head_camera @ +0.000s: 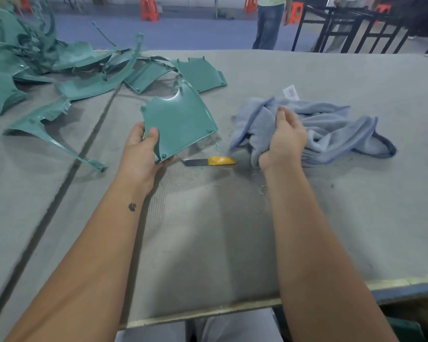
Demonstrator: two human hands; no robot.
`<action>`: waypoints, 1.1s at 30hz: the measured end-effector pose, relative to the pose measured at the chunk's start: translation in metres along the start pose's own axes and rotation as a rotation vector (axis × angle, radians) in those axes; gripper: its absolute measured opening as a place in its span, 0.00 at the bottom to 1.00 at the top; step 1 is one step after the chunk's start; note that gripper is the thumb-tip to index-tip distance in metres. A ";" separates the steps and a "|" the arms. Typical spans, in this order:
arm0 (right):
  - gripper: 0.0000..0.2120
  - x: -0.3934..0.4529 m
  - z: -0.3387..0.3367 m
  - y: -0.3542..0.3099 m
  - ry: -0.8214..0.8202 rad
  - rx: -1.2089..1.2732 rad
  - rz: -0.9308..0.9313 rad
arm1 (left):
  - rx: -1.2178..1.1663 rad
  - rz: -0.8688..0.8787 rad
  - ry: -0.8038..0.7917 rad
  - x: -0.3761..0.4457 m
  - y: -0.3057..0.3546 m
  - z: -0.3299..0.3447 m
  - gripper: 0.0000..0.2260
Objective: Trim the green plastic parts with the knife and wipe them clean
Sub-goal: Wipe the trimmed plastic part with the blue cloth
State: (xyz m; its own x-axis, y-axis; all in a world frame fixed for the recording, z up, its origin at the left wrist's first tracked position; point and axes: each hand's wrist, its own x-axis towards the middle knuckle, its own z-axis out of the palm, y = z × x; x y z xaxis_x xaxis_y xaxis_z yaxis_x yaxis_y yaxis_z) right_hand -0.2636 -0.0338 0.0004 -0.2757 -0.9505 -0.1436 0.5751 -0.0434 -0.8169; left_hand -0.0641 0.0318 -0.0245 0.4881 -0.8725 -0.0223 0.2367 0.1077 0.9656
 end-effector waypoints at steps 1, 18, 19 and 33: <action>0.16 -0.002 -0.001 -0.003 -0.152 0.135 0.157 | -0.018 0.000 0.001 0.000 0.000 0.000 0.10; 0.22 -0.023 0.001 0.006 -0.716 -1.249 -0.428 | -0.388 0.173 0.383 0.007 0.006 -0.008 0.08; 0.22 -0.023 0.001 0.007 -0.749 -1.304 -0.418 | -0.421 0.181 0.366 0.006 0.007 -0.007 0.08; 0.16 -0.023 0.007 0.021 -0.394 -1.517 -0.633 | -1.048 -0.213 -0.281 -0.015 0.018 -0.008 0.21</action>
State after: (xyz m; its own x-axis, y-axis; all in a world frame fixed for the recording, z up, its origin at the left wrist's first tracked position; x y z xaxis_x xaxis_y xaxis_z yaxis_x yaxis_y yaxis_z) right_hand -0.2398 -0.0155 -0.0093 0.1732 -0.9245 0.3395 -0.8116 -0.3293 -0.4826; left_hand -0.0605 0.0502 -0.0087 0.1760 -0.9840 0.0263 0.9524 0.1770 0.2481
